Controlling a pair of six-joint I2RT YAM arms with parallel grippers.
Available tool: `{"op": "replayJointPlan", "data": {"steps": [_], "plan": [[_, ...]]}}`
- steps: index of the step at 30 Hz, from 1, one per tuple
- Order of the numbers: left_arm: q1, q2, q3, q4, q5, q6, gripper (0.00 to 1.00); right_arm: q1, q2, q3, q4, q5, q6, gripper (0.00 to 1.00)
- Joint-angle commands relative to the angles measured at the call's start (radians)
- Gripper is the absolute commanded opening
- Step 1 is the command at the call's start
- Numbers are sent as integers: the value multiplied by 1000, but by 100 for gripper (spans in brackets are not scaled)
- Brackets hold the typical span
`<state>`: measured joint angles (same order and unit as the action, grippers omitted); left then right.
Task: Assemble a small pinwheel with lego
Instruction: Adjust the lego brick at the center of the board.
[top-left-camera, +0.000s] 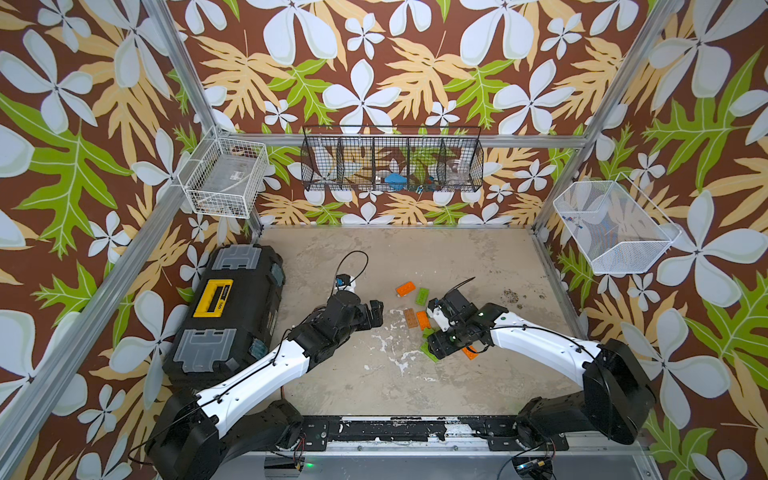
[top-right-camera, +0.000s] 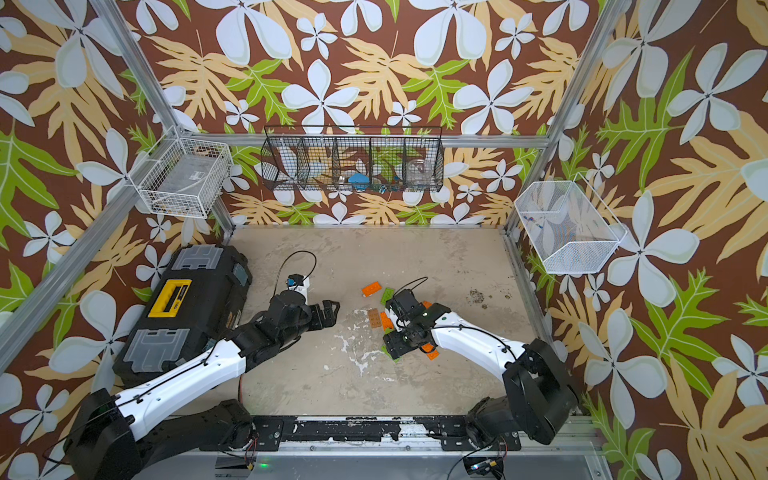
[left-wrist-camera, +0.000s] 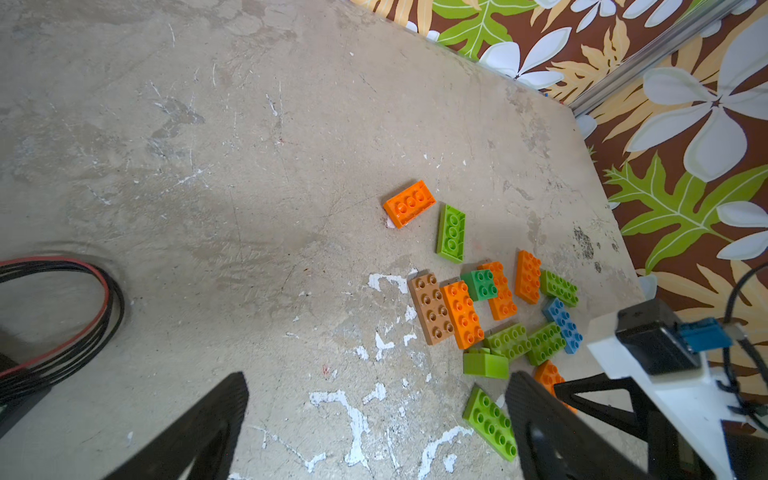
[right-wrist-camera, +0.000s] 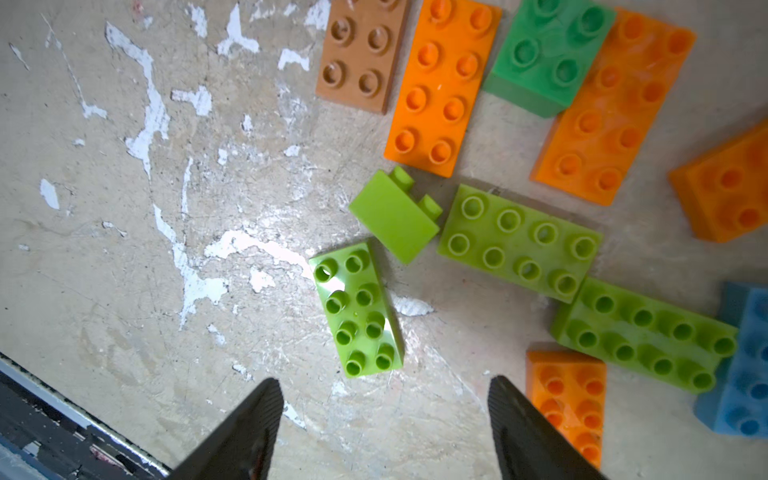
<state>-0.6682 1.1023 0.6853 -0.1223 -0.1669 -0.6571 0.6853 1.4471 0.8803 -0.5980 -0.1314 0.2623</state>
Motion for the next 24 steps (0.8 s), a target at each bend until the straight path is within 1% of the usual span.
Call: {"op": "replayJointPlan", "data": {"steps": [1,3,7,10,20,24], "plan": [[2,-6,-10,7,22,-21,100,29,32,11,8,-14,-14,76],[2,-9,-17,10,24,-23,100,49,59,21,10,4,-13,75],[2,-21,-27,10,23,-32,100,69,122,46,1,76,-12,68],[2,-30,-34,9,19,-39,100,74,153,54,4,102,-12,66],[2,-30,-41,4,16,-40,100,99,228,68,33,117,-15,63],[3,-27,-41,3,15,-39,100,109,253,70,36,141,-10,59]]}}
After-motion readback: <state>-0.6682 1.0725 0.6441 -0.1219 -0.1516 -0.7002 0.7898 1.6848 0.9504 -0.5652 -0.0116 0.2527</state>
